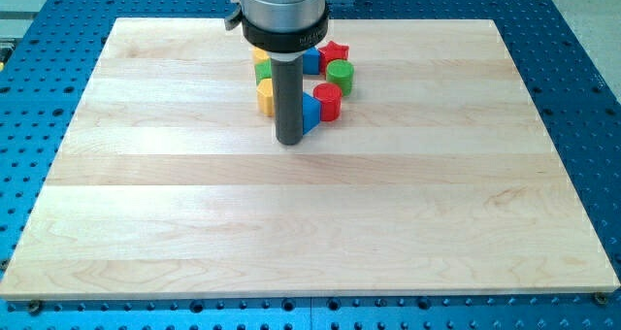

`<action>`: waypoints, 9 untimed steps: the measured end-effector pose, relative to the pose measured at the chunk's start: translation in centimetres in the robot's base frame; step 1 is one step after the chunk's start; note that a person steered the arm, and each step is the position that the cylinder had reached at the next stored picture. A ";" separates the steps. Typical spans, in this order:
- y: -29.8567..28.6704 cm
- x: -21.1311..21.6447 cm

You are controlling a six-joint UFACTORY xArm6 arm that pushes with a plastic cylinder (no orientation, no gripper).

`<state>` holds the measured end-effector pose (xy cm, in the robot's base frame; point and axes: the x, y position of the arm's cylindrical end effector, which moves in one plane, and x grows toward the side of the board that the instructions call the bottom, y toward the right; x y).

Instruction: Nudge the red circle

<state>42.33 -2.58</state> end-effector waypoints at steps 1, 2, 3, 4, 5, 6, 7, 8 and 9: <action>0.6 0.2; 0.9 -1.3; 0.5 -0.5; 3.9 1.5; 3.0 -1.1; 2.2 -0.7; 4.9 0.6; 9.1 -0.8; 8.2 -3.7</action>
<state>38.61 5.59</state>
